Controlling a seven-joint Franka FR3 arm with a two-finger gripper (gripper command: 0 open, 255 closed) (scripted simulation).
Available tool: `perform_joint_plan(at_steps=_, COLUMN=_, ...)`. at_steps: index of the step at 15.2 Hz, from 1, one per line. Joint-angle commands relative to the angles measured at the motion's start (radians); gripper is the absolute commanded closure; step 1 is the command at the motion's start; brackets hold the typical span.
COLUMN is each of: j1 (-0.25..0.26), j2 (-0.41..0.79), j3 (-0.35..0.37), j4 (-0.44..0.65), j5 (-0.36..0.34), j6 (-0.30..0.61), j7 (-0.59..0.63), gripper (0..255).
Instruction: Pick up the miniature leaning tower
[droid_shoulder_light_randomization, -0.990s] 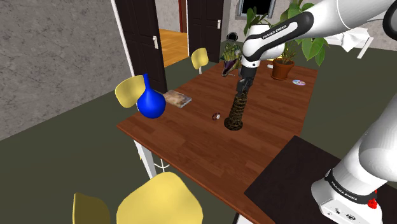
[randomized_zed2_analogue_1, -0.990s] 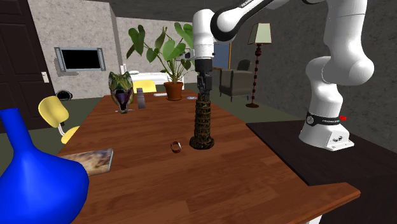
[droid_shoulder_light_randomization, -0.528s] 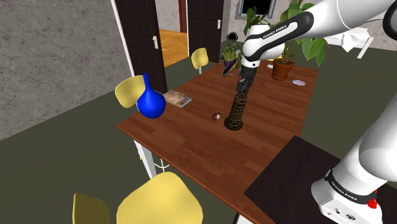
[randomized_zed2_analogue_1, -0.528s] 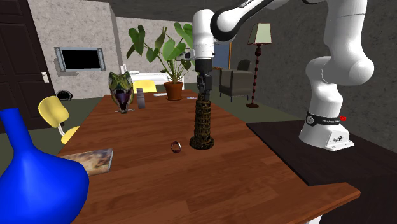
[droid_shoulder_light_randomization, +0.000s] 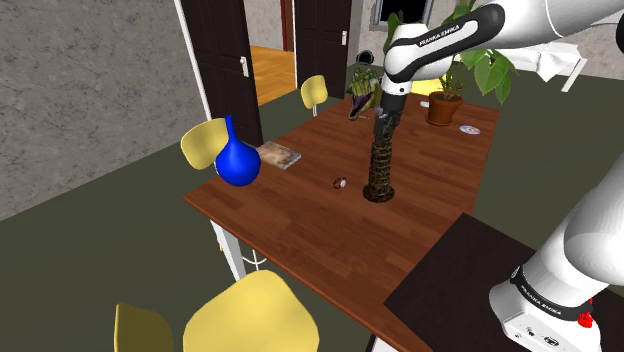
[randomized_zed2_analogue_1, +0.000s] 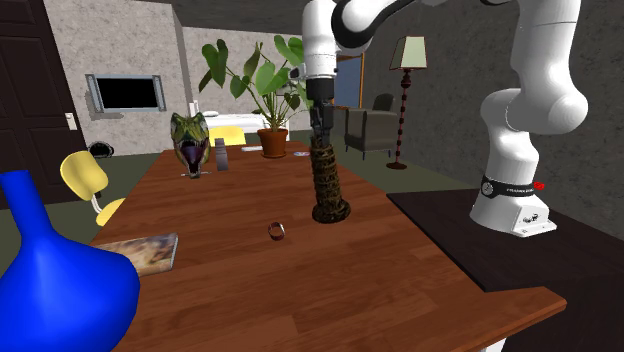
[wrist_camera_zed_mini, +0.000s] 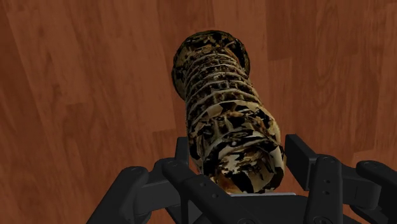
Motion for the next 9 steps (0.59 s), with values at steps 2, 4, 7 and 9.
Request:
perform_joint_plan(at_steps=2, j1=0.0, j2=-0.017, j3=0.0, j4=0.021, j5=-0.005, j6=-0.036, j7=0.006, gripper=255)
perform_joint_plan(at_steps=4, j1=0.0, j2=-0.026, j3=0.0, j4=0.038, j5=-0.008, j6=-0.062, j7=0.009, gripper=255)
perform_joint_plan(at_steps=7, j1=0.0, j2=-0.038, j3=-0.001, j4=0.064, j5=-0.011, j6=-0.1, j7=0.015, gripper=255)
perform_joint_plan(at_steps=9, j1=0.0, j2=-0.039, j3=-0.001, j4=0.066, j5=-0.012, j6=-0.102, j7=0.015, gripper=255)
